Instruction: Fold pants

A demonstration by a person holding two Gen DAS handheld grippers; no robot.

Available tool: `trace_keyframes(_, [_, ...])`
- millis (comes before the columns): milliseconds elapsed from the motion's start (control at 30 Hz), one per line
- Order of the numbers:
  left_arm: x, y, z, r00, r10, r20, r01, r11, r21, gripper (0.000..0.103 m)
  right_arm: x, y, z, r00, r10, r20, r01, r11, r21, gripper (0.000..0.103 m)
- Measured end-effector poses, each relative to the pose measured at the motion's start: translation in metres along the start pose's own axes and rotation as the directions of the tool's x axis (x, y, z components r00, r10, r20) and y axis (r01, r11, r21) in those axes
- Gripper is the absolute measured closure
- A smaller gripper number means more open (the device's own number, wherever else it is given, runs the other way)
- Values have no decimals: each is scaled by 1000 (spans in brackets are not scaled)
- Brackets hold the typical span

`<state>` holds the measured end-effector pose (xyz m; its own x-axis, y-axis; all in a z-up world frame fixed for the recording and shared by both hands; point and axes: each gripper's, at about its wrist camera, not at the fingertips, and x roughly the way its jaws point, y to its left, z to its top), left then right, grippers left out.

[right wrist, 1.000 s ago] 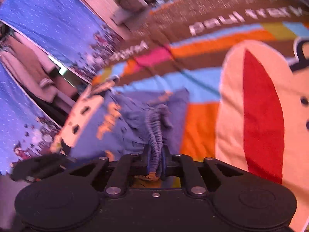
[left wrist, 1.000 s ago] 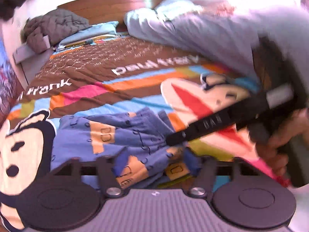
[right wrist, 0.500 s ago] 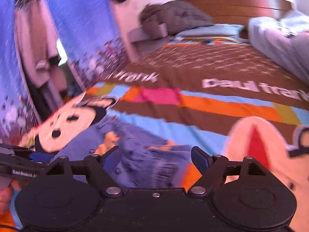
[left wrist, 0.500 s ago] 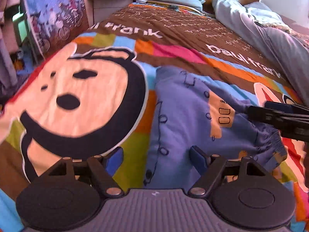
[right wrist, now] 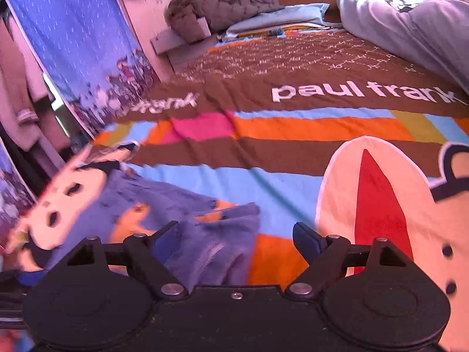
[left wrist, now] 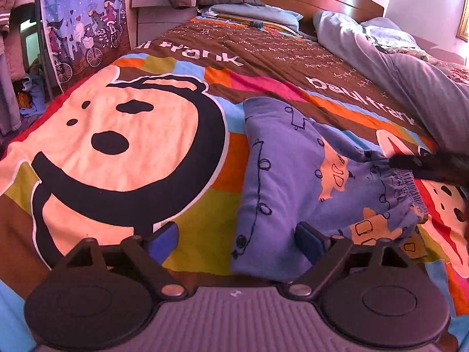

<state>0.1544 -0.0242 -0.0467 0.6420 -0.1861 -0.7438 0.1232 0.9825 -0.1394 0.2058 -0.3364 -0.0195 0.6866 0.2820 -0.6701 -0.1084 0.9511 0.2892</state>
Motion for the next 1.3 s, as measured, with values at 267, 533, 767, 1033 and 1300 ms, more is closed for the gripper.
trace_keyframes(267, [3, -7, -2, 1000, 7, -19, -7, 999, 35, 1, -12, 22, -60, 994, -81, -77, 71, 990, -125, 1])
trace_keyframes(533, [3, -5, -3, 1000, -2, -17, 2, 1000, 22, 0, -38, 26, -64, 994, -106, 6, 106, 993, -59, 1])
trace_keyframes(767, [3, -6, -3, 1000, 2, -18, -2, 1000, 26, 0, -29, 28, -66, 986, -161, -37, 157, 984, -82, 1])
trace_keyframes(1033, [4, -7, -3, 1000, 0, -18, 0, 1000, 24, 0, -28, 27, -65, 987, -152, -45, 149, 986, -73, 1])
trace_keyframes(1300, [4, -7, -3, 1000, 0, -18, 0, 1000, 22, 0, -32, 11, -50, 996, -48, -73, 48, 999, -8, 1])
